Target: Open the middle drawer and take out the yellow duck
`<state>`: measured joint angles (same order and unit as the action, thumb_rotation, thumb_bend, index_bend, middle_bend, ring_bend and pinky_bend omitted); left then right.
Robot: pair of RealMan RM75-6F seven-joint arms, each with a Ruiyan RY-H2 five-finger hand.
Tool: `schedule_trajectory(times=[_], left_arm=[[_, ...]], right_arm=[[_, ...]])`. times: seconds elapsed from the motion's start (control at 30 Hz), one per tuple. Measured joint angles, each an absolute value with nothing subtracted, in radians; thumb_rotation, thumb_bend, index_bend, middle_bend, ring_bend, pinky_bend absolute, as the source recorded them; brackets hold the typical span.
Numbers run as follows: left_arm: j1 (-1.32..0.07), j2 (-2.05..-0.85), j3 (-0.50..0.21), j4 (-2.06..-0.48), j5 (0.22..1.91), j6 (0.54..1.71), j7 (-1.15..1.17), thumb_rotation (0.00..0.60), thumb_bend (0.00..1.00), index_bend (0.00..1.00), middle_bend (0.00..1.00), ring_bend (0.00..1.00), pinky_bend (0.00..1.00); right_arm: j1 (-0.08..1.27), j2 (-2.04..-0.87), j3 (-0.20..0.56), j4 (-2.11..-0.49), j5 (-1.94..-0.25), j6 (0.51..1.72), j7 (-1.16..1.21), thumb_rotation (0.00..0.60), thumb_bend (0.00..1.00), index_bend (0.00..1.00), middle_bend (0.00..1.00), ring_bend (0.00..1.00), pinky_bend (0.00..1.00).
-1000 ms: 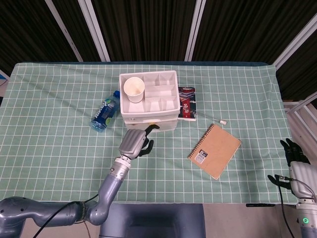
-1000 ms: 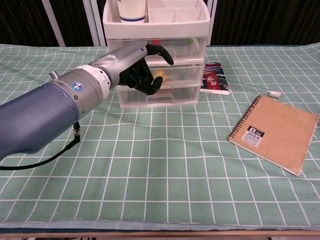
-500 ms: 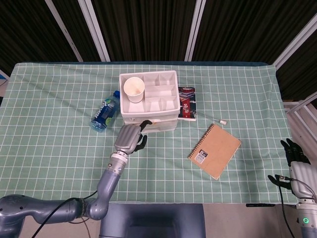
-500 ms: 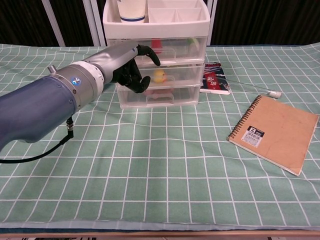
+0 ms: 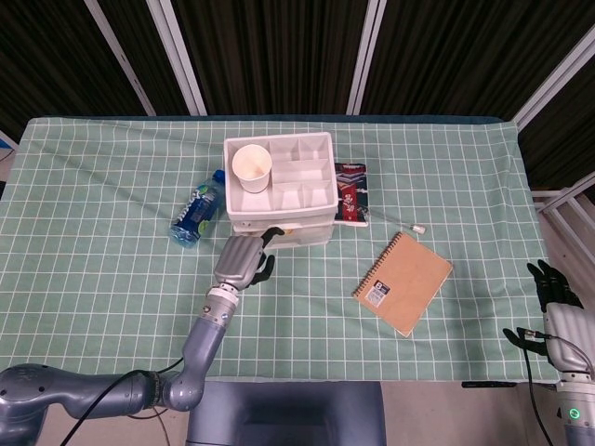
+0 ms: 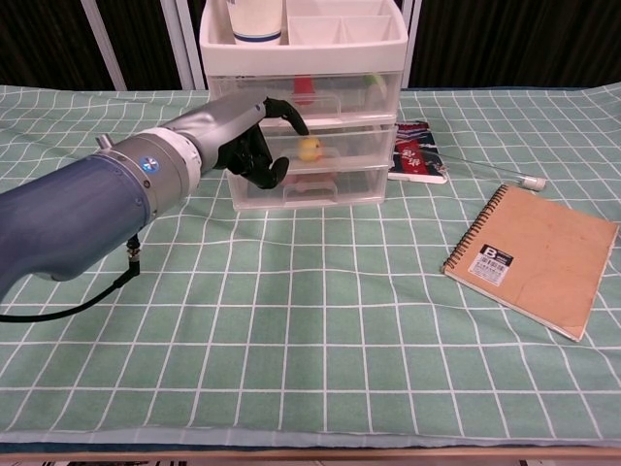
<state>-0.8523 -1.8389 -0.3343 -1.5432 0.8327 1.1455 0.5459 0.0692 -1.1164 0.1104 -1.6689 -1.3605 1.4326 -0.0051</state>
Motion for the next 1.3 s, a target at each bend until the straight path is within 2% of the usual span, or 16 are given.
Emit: schedule_trajectory(times=[0.13, 0.3, 0.57, 1.3], left_arm=[[-0.854, -1.838, -0.334, -1.542, 0.825, 1.149, 0.555, 0.6, 0.54, 0.28, 1.0, 1.0, 1.0], [-0.856, -1.832, -0.336, -1.55, 0.809, 1.155, 0.573, 0.6, 0.54, 0.39, 1.0, 1.0, 1.0], [-0.856, -1.817, -0.334, -1.577, 0.789, 1.157, 0.588, 0.6, 0.54, 0.49, 1.0, 1.0, 1.0], [-0.822, -1.718, -0.284, -1.748, 0.736, 1.185, 0.635, 0.6, 0.54, 0.49, 1.0, 1.0, 1.0]], right_arm=[[0.069, -1.115, 0.11, -1.672, -1.36, 1.43, -0.003, 0.6, 0.05, 0.0, 0.0, 0.0, 0.23], [0.069, -1.114, 0.11, -1.675, -1.36, 1.43, -0.001, 0.6, 0.05, 0.0, 0.0, 0.0, 0.23], [0.069, -1.113, 0.111, -1.677, -1.359, 1.429, 0.0, 0.6, 0.05, 0.0, 0.0, 0.0, 0.23], [0.069, -1.113, 0.111, -1.68, -1.359, 1.431, 0.0, 0.6, 0.05, 0.0, 0.0, 0.0, 0.23]])
